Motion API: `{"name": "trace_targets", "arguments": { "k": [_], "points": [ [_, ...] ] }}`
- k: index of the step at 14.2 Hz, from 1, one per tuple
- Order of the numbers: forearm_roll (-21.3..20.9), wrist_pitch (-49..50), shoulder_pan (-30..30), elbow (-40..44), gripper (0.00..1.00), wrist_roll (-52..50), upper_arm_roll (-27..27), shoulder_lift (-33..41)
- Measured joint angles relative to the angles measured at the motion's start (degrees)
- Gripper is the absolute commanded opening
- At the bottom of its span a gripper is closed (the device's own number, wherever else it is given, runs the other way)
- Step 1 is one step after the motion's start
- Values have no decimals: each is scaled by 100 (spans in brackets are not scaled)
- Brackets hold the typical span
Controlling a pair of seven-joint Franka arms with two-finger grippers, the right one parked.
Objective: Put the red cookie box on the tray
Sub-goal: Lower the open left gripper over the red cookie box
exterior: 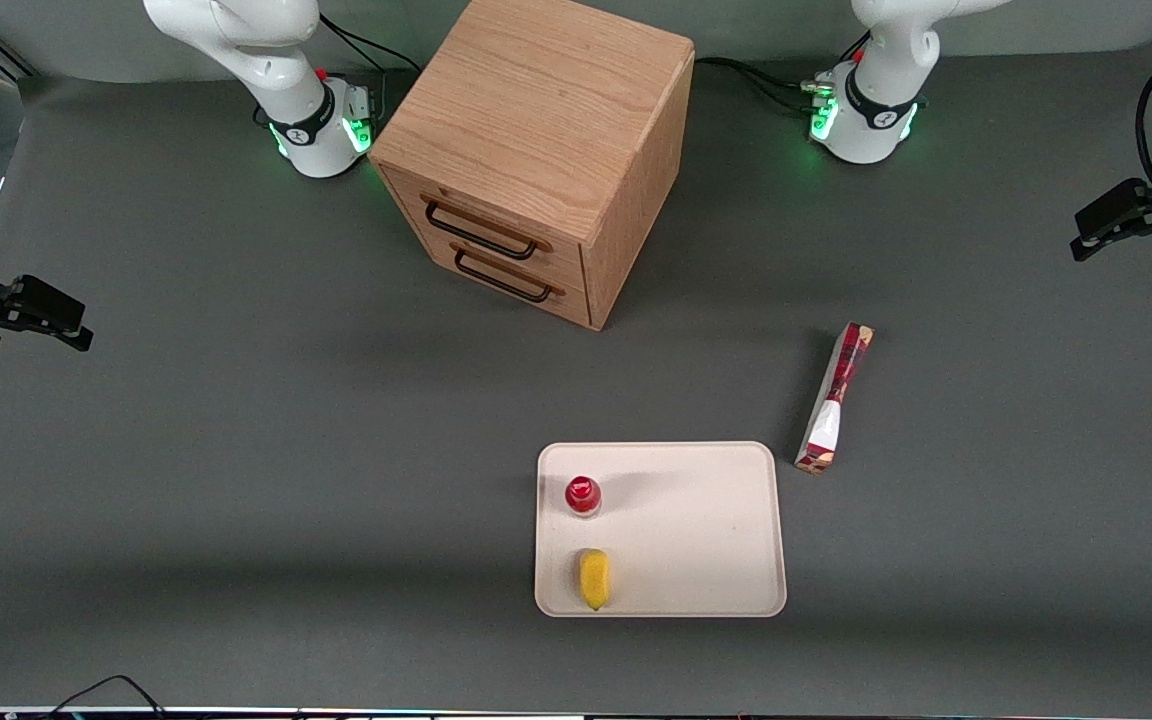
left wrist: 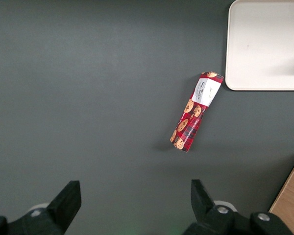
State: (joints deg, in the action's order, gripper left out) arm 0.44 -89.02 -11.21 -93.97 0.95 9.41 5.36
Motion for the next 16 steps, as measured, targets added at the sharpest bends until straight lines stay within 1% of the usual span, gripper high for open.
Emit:
{"name": "trace_targets", "arguments": {
  "k": [5,7,8,9,11,14,16],
  "points": [
    [-1,1,0,-44,100,13,0,-36],
    [0,-9,4,-227,100,19,17,-58],
    [0,-173,23,-438,100,19,55,-128],
    [0,-410,60,-577,100,19,81,-221],
    [0,-1231,219,-900,100,19,136,-517],
    [-6,-2170,495,-1130,100,-40,229,-1306],
    [-122,-2742,655,-1135,100,-81,234,-1885]
  ]
}}
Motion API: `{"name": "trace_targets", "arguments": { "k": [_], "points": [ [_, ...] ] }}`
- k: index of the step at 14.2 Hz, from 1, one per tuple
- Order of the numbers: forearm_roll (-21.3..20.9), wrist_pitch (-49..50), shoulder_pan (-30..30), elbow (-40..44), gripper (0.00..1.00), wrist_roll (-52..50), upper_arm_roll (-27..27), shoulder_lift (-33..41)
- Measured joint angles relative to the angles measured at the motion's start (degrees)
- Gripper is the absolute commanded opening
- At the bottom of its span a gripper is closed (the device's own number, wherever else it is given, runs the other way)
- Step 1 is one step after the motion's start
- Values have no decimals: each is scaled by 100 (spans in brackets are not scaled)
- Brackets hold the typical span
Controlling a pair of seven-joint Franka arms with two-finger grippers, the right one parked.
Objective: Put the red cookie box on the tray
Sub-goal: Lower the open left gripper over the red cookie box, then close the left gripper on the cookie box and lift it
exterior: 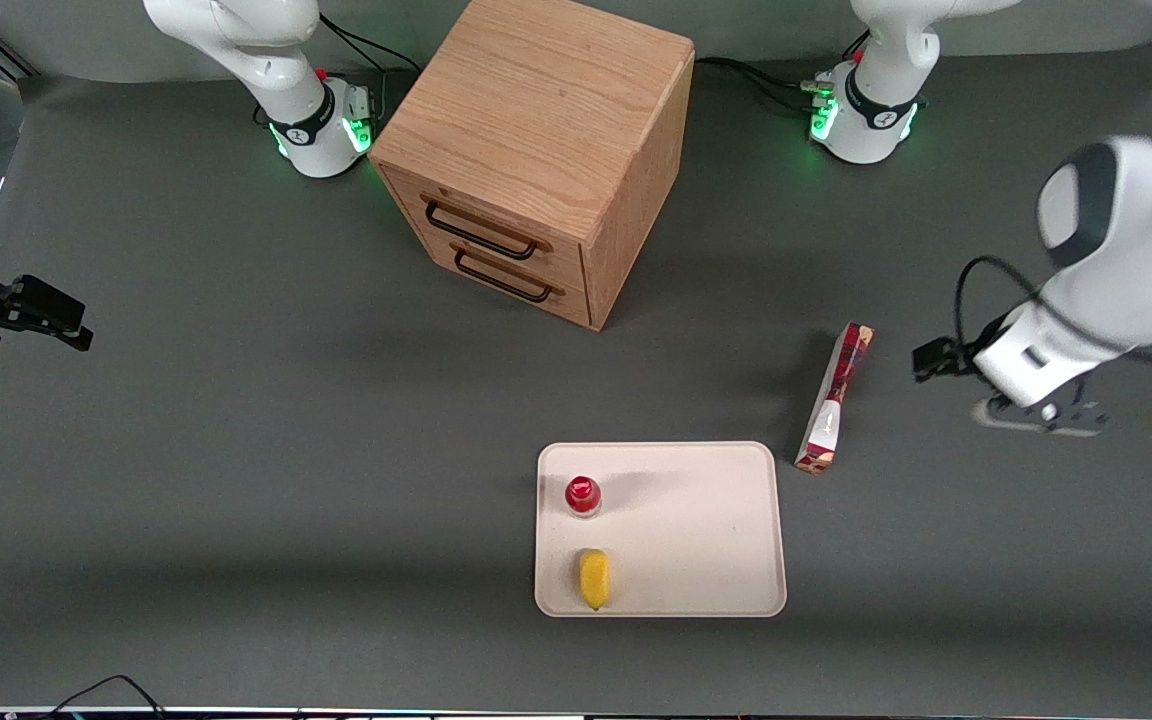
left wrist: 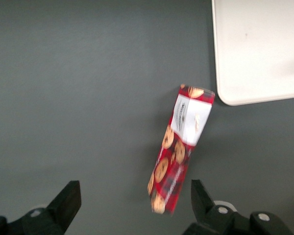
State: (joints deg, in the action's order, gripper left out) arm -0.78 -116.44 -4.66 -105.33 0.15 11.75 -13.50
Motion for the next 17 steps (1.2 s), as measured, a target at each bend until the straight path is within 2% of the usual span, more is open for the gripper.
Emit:
{"name": "trace_targets", "arguments": {
  "k": [5,8,15,16,17],
  "points": [
    [-540,-1075,353,-167,100,-445,9,-904],
    [-647,-1420,443,-629,100,-511,17,-989],
    [-657,-1369,459,-1074,100,-601,337,-964],
    [-657,-1556,459,-1185,94,-608,348,-966],
    [-658,-1805,458,-1323,62,-610,344,-971]
  ]
}}
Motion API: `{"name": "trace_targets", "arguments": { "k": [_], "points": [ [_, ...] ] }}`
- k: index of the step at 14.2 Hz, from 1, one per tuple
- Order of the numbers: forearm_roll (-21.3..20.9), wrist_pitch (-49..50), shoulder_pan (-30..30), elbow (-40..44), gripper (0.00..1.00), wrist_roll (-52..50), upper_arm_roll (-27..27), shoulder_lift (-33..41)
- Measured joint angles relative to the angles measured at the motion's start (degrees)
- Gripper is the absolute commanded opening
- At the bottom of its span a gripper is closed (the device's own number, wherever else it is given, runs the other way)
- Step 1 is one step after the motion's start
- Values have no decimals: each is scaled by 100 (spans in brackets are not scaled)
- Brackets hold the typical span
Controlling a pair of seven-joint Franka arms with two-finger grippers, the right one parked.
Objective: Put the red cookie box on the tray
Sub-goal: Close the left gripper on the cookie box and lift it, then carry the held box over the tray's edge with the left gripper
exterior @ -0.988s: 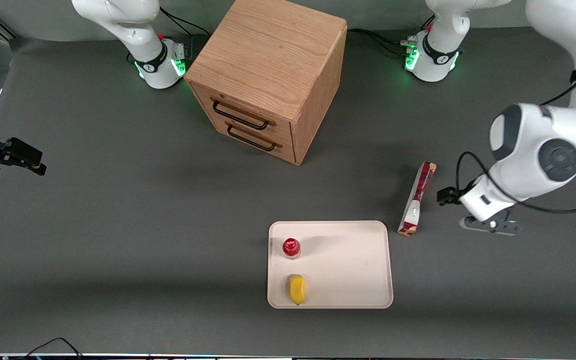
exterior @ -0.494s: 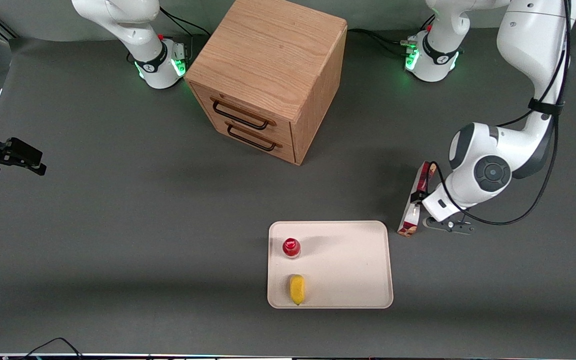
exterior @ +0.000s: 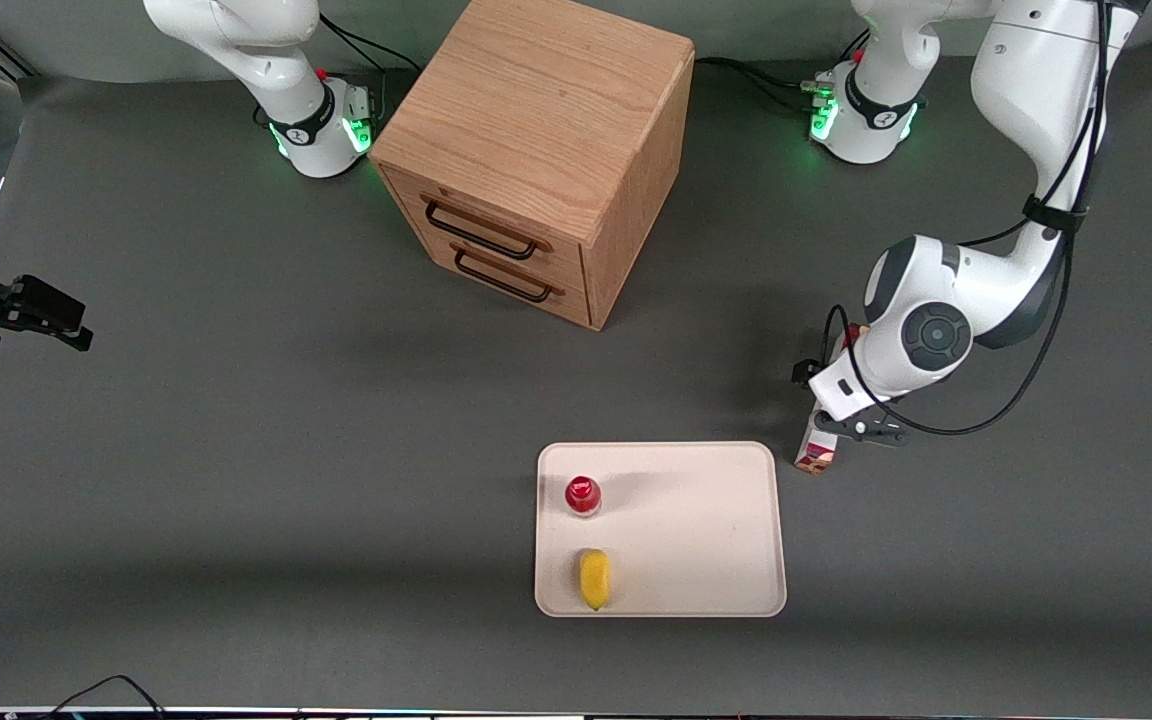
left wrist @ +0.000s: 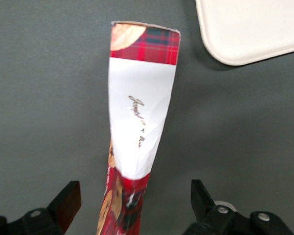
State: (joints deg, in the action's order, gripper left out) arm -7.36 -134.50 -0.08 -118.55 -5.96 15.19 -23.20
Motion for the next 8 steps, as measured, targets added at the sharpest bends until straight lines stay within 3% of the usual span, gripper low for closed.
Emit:
{"name": "trace_targets", "arguments": {
  "k": [2,3,8],
  "points": [
    [-23,-292,-6,-199,5,0,-13,-22],
    [-33,-342,-9,-236,0,0,-15,-22],
    [-93,-366,-20,-223,0,43,-19,-4]
  ]
}}
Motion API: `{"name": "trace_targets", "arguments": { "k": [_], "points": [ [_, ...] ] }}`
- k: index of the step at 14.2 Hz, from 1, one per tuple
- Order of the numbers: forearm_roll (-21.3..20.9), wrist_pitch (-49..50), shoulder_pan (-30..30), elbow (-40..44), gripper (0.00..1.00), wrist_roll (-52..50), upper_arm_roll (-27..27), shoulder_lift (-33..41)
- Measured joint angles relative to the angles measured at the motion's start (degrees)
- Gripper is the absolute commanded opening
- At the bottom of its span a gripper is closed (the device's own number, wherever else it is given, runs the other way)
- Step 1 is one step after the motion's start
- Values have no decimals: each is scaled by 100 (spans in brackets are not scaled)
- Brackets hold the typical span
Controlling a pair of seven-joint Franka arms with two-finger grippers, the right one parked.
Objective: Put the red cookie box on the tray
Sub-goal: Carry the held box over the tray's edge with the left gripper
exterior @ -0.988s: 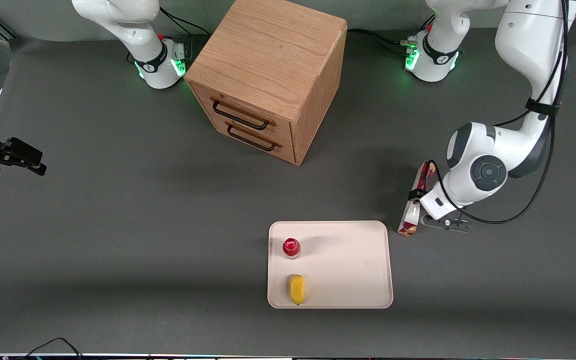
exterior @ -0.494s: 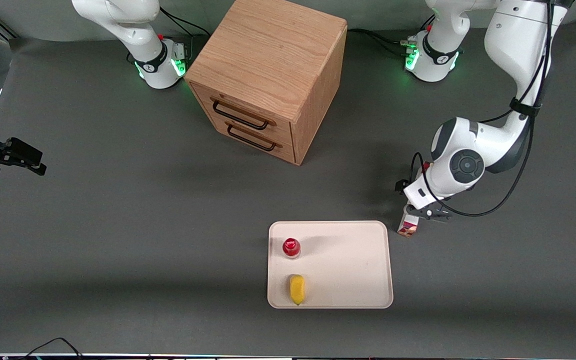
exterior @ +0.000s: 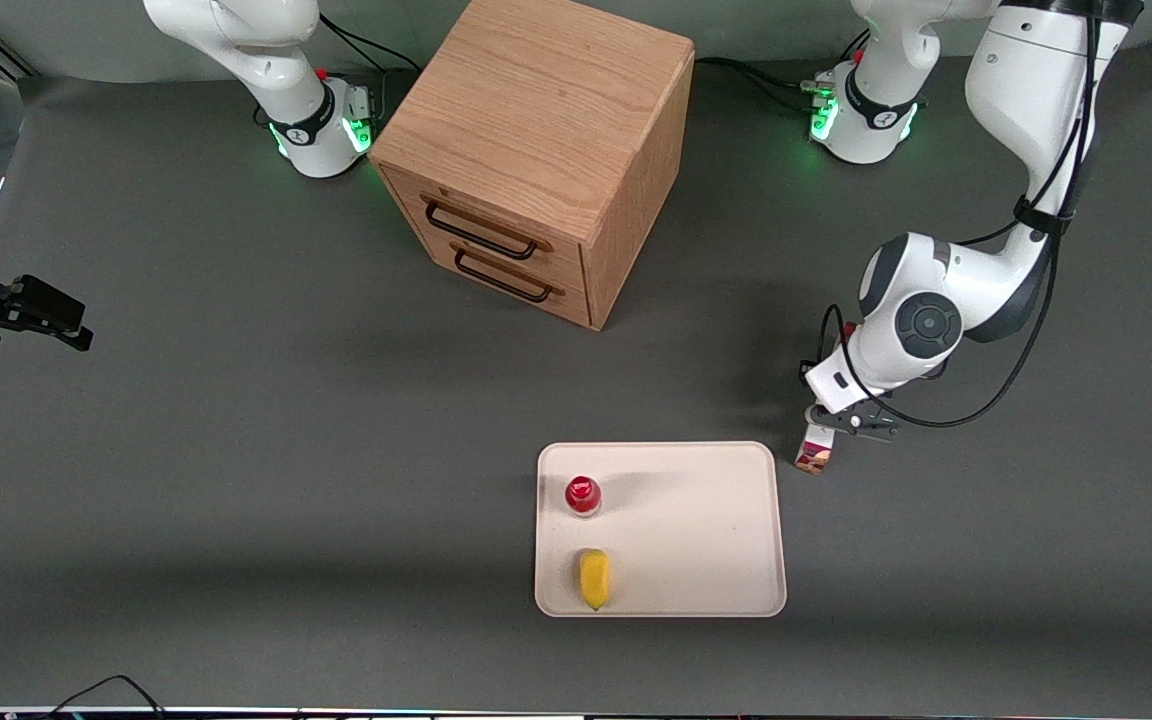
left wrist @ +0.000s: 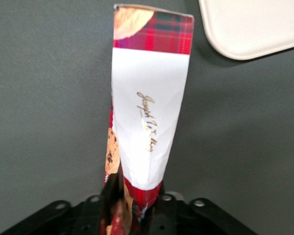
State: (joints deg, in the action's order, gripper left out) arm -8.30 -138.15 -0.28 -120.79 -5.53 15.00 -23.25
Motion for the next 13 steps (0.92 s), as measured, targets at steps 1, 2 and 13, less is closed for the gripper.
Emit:
{"name": "trace_targets", "arguments": {
  "k": [1,2,13],
  "points": [
    [-1,-5,-13,23,0,20,-4,17],
    [0,25,-24,89,0,23,-8,39],
    [273,4247,166,4997,0,-60,13,-589]
  ]
}}
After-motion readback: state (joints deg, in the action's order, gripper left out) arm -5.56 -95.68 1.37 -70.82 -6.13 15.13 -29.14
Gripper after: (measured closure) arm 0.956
